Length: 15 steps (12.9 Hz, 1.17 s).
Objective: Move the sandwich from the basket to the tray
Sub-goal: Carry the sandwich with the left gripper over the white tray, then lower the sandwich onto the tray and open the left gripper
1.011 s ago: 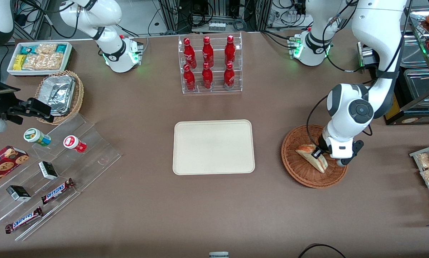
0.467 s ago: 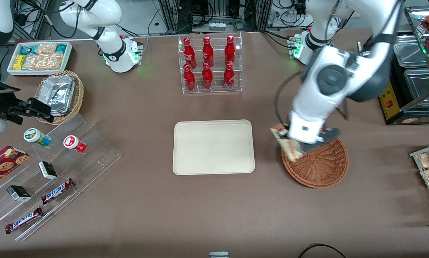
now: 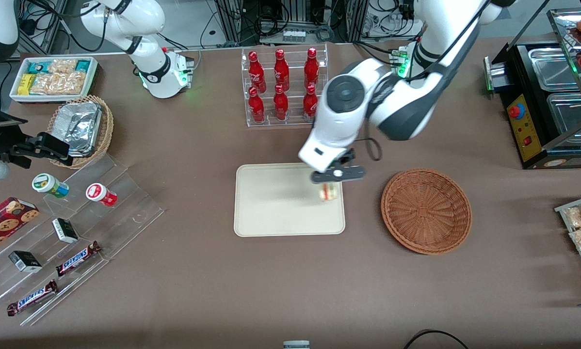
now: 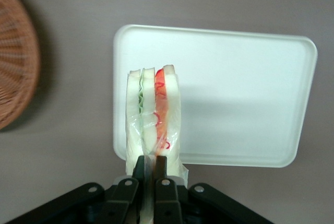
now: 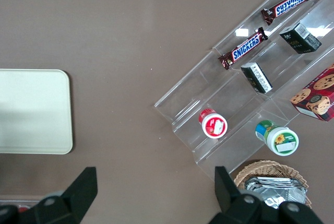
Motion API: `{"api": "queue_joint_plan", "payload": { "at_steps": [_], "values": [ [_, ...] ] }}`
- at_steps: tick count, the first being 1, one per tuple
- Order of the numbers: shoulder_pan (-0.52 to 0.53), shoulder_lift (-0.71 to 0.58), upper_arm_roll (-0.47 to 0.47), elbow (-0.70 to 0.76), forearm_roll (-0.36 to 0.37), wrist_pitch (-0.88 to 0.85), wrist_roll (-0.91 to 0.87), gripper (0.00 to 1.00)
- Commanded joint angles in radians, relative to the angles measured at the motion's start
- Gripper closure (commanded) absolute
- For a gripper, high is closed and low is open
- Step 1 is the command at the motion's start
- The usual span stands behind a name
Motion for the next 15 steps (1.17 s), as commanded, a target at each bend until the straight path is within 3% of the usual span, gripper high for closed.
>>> {"api": "queue_joint_plan", "payload": {
  "at_steps": [1,7,10,12,13,14,15],
  "values": [
    [-0.070,0.108,-0.019,0.073,0.071,0.043,-0.008,1.00],
    [-0.184,0.311,0.041,0.164,0.181,0.193,-0.055,1.00],
    [-0.268,0.361,0.161,0.178,0.194,0.247,-0.085,1.00],
    [-0.276,0.374,0.183,0.177,0.189,0.264,-0.089,1.00],
    [-0.274,0.372,0.183,0.177,0.189,0.262,-0.097,0.68],
    [-0.270,0.359,0.183,0.177,0.184,0.259,-0.114,0.29],
    [-0.255,0.330,0.181,0.178,0.181,0.247,-0.128,0.00]
  ]
}}
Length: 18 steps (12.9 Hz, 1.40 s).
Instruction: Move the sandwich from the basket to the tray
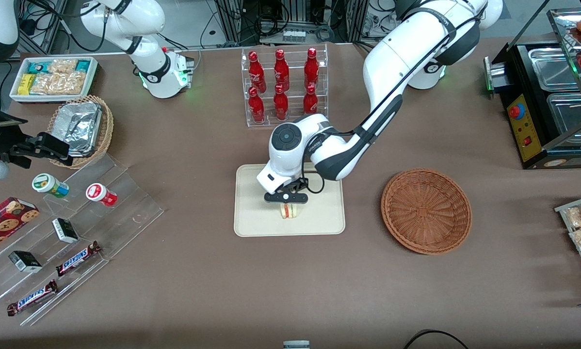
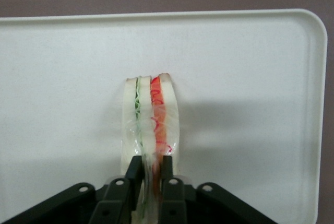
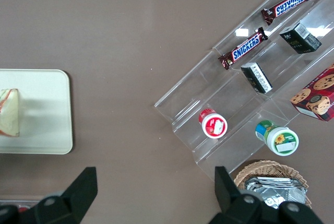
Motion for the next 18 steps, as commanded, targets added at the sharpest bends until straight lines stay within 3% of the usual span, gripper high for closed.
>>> {"api": "queue_joint_plan", "payload": {
  "at_steps": [1,3,5,7,11,15,18],
  "values": [
    [0.024,-0.083,0.013,0.012,-0.009,-0.057,-0.037,0.00],
    [0.052,-0.210,0.010,0.020,-0.119,-0.195,-0.026,0.00],
    [0.071,-0.340,0.011,0.018,-0.136,-0.324,-0.037,0.00],
    [0.154,-0.457,0.014,0.015,-0.210,-0.421,-0.025,0.00],
    [0.286,-0.589,0.017,0.011,-0.221,-0.623,0.016,0.00],
    [0.485,-0.664,0.016,0.009,-0.238,-0.734,0.290,0.00],
    [0.576,-0.704,0.025,0.008,-0.268,-0.791,0.462,0.00]
  ]
}}
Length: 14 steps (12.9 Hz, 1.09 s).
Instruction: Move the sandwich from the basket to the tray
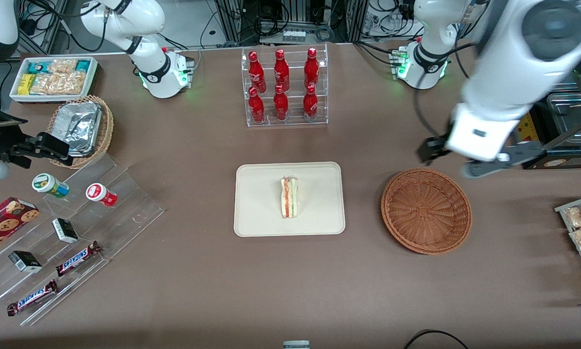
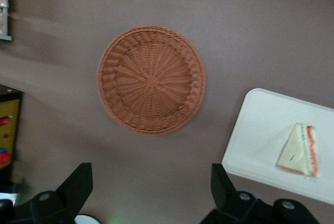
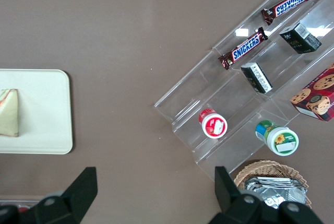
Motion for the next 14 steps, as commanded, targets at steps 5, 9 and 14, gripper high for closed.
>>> {"api": "queue_joint_plan", "payload": {
  "at_steps": [5,9,14],
  "values": [
    [-0.029,-0.156,0.321,-0.106,-0.140,-0.036,0.473,0.00],
    [-0.053,-0.213,0.442,-0.196,-0.144,-0.030,0.584,0.00],
    [-0.041,-0.210,0.444,-0.200,-0.141,-0.027,0.647,0.00]
  ]
}}
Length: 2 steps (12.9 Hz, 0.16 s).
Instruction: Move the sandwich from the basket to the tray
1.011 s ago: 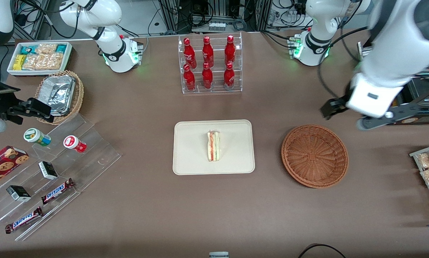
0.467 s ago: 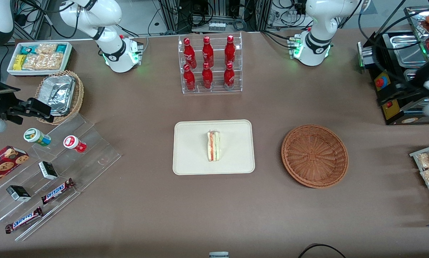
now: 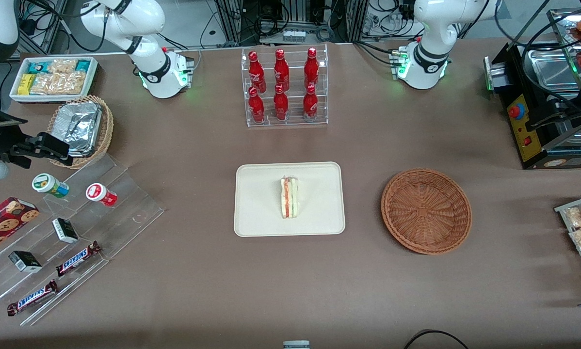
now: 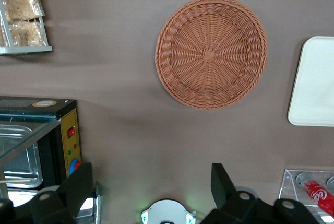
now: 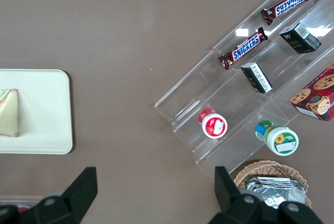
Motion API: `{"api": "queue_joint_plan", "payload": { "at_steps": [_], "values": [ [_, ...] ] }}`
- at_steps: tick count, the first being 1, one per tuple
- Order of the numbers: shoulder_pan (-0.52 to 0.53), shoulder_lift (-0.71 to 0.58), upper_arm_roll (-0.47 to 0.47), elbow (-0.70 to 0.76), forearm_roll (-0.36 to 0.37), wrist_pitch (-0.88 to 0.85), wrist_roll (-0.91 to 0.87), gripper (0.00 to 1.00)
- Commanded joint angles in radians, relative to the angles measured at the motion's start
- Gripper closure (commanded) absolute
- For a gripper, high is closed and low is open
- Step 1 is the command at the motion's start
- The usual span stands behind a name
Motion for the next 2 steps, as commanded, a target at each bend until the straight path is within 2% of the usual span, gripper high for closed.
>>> {"api": "queue_joint_plan", "payload": {
  "at_steps": [1,2],
  "values": [
    [-0.009,-0.019,0.012,-0.017,-0.011,0.012,0.026,0.00],
    [-0.009,-0.016,0.013,-0.017,-0.011,0.009,0.026,0.00]
  ]
}}
